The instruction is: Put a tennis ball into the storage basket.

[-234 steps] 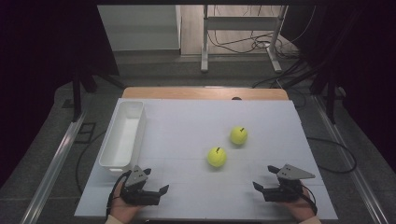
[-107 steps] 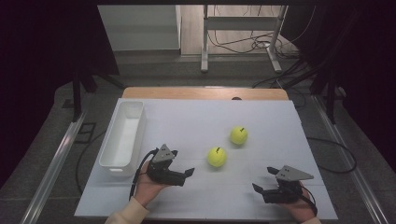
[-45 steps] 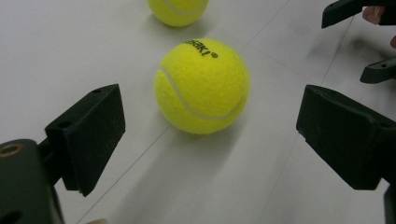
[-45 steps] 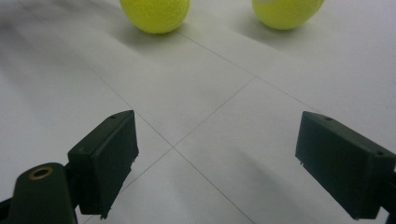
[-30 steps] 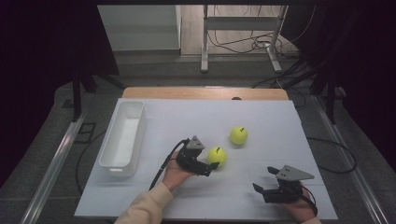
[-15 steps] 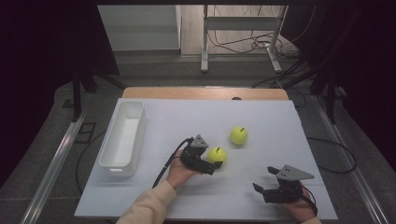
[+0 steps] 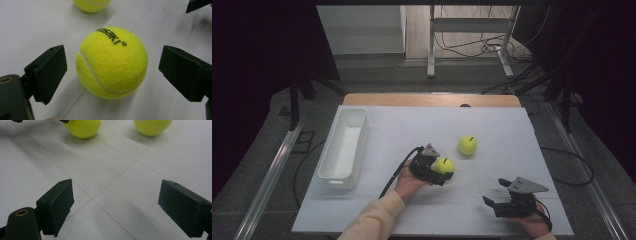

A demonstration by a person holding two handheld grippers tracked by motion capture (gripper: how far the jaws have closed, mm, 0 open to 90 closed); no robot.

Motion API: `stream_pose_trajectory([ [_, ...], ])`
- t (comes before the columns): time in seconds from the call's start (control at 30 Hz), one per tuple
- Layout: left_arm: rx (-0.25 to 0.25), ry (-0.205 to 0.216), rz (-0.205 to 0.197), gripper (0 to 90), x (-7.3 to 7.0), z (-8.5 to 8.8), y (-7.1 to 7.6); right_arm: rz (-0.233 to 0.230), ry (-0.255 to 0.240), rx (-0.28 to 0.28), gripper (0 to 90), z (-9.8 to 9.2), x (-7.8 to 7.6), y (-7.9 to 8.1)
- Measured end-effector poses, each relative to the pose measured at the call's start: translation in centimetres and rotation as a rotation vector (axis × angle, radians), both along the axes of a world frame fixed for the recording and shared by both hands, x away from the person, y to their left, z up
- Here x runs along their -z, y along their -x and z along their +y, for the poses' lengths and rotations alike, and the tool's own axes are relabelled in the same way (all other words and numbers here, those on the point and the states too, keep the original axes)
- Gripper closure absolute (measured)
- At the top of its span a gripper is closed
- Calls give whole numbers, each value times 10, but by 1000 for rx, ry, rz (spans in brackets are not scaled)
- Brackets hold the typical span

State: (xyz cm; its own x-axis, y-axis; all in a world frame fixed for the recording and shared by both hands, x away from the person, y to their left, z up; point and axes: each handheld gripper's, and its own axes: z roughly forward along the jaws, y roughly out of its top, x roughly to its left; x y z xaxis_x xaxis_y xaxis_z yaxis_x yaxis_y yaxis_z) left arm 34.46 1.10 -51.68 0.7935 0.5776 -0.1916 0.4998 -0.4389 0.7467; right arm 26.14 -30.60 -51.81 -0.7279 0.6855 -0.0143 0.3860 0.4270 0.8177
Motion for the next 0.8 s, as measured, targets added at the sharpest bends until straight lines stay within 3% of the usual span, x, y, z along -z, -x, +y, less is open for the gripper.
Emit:
stream_pose_trajectory([
  [0.27, 2, -18, 22, 93, 7, -4, -6, 0, 3, -2, 131, 0, 0, 0],
  [0.43, 14, -13, 26, 247, 7, -5, -6, 0, 4, 0, 131, 0, 0, 0],
  [0.8, 9, -15, 13, 264, 1, 0, -5, -8, 10, 0, 132, 0, -1, 1],
])
